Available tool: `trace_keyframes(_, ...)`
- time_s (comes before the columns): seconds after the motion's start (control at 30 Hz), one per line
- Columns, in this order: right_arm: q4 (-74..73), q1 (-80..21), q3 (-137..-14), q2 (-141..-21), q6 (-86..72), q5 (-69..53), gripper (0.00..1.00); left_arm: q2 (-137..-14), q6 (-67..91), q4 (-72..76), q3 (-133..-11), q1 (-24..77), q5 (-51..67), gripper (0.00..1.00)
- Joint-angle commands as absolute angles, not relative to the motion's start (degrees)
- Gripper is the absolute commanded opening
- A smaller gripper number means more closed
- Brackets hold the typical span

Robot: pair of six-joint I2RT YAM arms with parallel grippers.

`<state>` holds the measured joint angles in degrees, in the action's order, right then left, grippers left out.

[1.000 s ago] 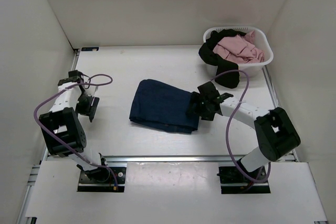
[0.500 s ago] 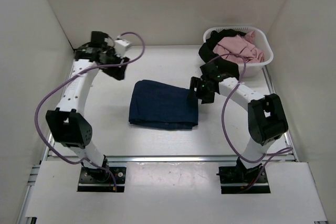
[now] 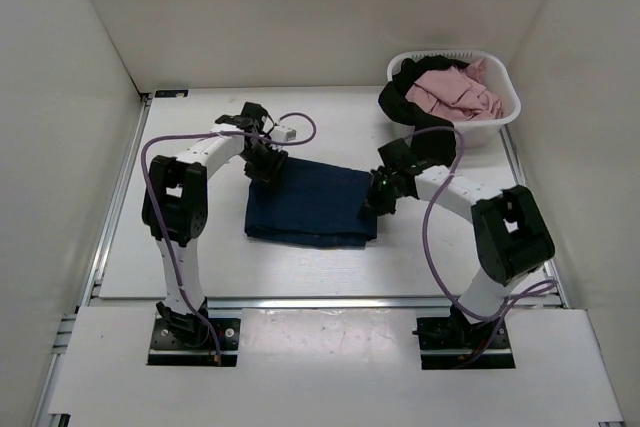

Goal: Fold and stack the trousers
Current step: Fold the trousers

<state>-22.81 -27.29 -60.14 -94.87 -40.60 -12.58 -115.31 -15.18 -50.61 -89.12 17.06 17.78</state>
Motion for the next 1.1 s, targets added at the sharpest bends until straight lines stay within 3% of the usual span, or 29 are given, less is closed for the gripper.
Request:
trace_keyframes(0.0,-18.9,-27.2,-58.4,-97.9,-45.0,-15.1,0.00,-113.4,-11.8,-46.1,-86.8,15.2,14.9,0.51)
trace_keyframes(0.1,-18.0,-26.6,-61.9,-102.5,-42.3,-13.4,0.00,-114.7,-11.3,-45.5,-85.7,13.7,15.5,0.51)
trace_keyframes(0.33,-19.1,-23.8,-67.0,-105.2,-39.5,-12.1,0.00,-115.2,-11.2,-45.0,-85.7,12.0,16.2,0.61)
trace_keyframes(0.63,-21.6,-23.9,-79.1,-107.6,-35.4,-15.2,0.00,-106.8,-12.4,-45.0,-90.1,12.1,17.7,0.68)
trace_keyframes(1.07,-21.1,-20.8,-85.6,-120.0,-37.1,-14.2,0.00,-119.6,-10.6,-45.5,-97.3,8.8,10.7,0.68)
